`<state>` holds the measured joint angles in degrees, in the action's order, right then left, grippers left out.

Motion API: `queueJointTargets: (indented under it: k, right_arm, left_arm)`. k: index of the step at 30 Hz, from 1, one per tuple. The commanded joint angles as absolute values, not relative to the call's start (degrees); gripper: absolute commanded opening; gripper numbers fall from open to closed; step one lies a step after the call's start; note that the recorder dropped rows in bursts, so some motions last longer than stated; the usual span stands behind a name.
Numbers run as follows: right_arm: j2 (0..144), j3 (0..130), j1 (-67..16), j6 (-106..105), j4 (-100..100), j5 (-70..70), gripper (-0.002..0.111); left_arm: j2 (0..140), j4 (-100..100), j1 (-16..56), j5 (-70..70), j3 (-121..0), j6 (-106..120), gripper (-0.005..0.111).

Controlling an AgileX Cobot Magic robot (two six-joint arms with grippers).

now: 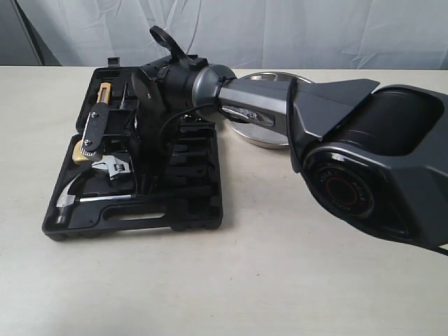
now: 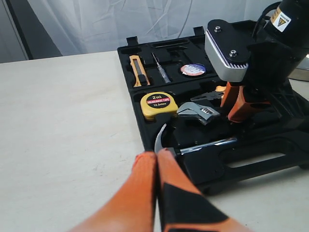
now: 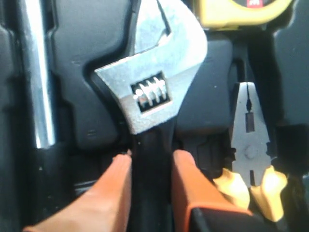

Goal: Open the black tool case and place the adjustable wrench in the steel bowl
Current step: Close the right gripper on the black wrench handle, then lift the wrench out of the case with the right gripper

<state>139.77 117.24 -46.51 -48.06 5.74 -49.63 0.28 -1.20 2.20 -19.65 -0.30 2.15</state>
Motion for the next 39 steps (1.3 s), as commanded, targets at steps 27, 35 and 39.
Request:
queueJointTargets:
  k: [27,35,39]
  right_arm:
    - [133.6,117.4,-46.4,-41.8,10.2,-46.9,-0.001]
    - [133.6,117.3,-46.3,-41.4,10.5,-46.9,-0.001]
    - [133.6,117.3,-46.0,-41.2,10.4,-46.9,-0.001]
  left_arm:
    - [0.0,-1.2,2.4,-19.1,0.0,2.0,0.000]
    - [0.0,-1.2,2.4,-19.1,0.0,2.0,0.000]
    - [0.0,-1.2,2.4,-19.1,0.0,2.0,0.000]
